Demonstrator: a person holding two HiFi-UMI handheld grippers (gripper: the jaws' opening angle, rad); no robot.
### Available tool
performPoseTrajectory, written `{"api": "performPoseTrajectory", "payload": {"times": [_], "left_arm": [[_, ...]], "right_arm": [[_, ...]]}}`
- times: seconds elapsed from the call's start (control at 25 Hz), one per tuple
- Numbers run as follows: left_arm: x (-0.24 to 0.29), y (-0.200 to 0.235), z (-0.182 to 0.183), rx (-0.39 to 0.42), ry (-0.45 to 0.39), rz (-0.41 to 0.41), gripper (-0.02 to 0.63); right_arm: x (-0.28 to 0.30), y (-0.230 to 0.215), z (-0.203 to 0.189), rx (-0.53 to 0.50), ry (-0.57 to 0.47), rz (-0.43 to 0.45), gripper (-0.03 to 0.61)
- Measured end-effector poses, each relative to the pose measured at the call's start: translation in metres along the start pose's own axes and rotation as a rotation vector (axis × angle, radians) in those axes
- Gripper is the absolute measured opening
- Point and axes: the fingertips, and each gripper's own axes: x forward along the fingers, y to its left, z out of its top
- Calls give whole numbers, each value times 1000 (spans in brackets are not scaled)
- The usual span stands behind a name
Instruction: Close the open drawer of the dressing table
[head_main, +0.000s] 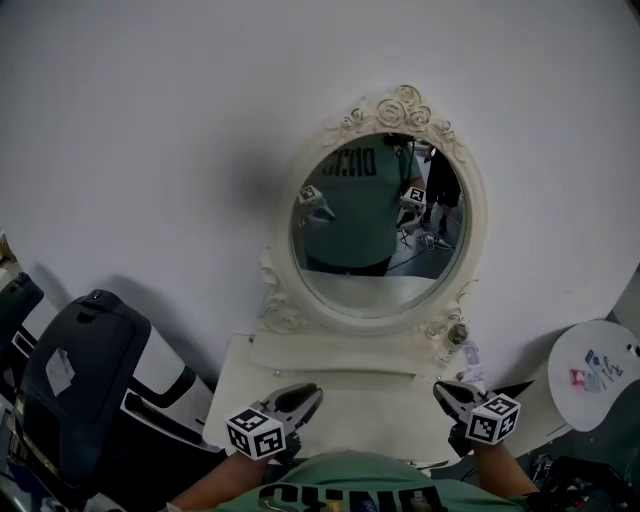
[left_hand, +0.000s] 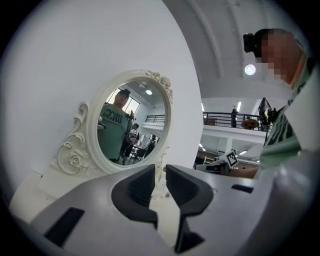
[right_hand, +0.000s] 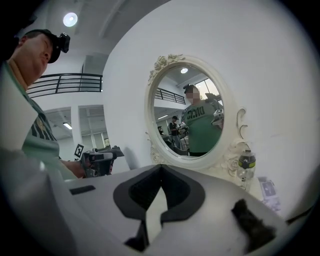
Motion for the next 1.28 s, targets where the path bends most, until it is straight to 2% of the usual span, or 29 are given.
{"api": "performPoseTrajectory", "payload": {"times": [0.24,0.52,1.28], "left_arm": [[13,-6,0,16,-6,52,72],[16,7,8,29,6,70,71],[44,32,10,-8,16,39,71]], "right_arm": [[6,-20,10,-39,-2,42,11],[22,-27,17,-18,-18,47,11],[46,-46,23,-50,10,15,11]]}}
